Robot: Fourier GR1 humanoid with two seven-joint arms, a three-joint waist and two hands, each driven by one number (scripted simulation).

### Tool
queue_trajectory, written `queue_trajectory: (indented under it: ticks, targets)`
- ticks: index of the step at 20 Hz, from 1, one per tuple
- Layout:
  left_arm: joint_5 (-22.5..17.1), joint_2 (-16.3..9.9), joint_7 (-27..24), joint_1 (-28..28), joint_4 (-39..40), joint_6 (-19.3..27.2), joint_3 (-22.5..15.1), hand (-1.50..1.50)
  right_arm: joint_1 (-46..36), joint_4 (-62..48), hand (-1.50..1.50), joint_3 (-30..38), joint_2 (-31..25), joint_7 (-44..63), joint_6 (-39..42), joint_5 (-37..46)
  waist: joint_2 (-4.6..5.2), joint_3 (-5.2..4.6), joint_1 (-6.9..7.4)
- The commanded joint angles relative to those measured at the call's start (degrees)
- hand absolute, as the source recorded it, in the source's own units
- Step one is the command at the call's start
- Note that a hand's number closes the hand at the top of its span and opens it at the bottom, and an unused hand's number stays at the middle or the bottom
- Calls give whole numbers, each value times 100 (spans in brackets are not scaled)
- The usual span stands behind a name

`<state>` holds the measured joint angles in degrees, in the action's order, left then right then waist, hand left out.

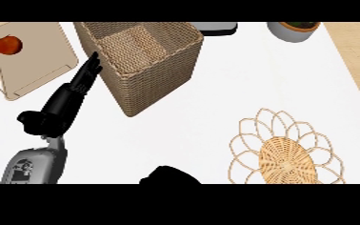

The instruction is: Pick the cupcake from the placemat and place it in the basket

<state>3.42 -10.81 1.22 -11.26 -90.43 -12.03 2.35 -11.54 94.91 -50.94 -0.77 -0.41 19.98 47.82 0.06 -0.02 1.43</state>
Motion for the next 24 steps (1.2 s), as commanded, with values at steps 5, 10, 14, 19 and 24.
queue_trajectory:
  ticks: [5, 10, 14, 19, 24]
  targets:
    - [-5, 70, 93, 159, -101, -21, -68, 0, 301, 1362, 150, 244, 76, 457, -461, -2559, -6, 6, -50]
    - [58, 62, 29, 165, -29, 28, -34, 0, -40, 2439, 150, 1148, 77, 1124, -337, -3672, -8, 0, -141]
    - [-39, 88, 193, 117, -103, -5, -7, 0, -794, 3040, 150, 1474, 77, 2703, -781, -4587, -14, -5, -119]
    - [-66, -88, 125, -48, 33, -127, 149, 0, -2361, 2711, 150, 2409, 77, 3871, -1178, -4822, -13, -6, -117]
    - [88, 125, 33, 153, -94, -36, -65, 0, -3604, 1384, 150, 3022, 77, 3631, -1302, -4696, -4, -3, -81]
